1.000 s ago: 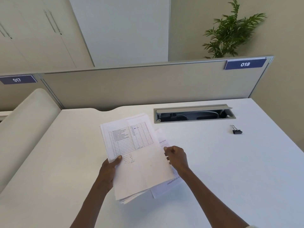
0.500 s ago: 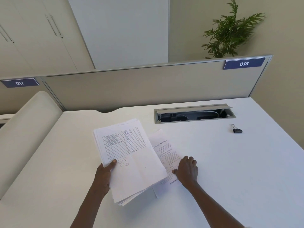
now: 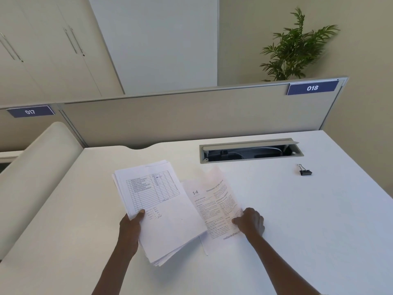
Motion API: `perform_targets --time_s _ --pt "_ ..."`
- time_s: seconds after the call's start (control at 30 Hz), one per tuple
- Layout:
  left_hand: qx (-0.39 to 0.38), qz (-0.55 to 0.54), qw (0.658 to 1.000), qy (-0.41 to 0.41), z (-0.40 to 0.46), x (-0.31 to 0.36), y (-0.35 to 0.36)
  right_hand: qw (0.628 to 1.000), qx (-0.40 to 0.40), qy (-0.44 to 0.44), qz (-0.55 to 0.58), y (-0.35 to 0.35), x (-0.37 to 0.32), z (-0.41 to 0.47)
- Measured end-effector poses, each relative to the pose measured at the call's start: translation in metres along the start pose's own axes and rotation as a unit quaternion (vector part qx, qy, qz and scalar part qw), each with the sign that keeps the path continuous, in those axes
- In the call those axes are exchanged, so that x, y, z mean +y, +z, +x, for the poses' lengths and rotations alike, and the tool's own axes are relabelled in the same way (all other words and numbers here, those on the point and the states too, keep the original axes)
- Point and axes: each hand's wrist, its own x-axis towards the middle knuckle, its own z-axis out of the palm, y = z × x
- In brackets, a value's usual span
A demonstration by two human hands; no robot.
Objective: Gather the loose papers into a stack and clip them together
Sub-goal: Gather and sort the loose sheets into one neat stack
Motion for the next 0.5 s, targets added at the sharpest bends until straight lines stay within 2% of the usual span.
perform_targets --time_s 0.17,0.33,0.5 --pt "0.009 0.004 1.000 0.010 0.000 0.004 0.004 0.988 0.030 -0.050 0.139 -0.020 0.002 0.000" --pt "0.009 0.006 1.000 0.009 -0.002 0.003 0.012 0.971 0.107 -0.124 0.173 -0.046 -0.012 -0.009" --pt "0.007 0.010 1.000 0.005 -0.007 0.004 0.025 0.947 0.144 -0.183 0.221 -0.071 -0.041 -0.029"
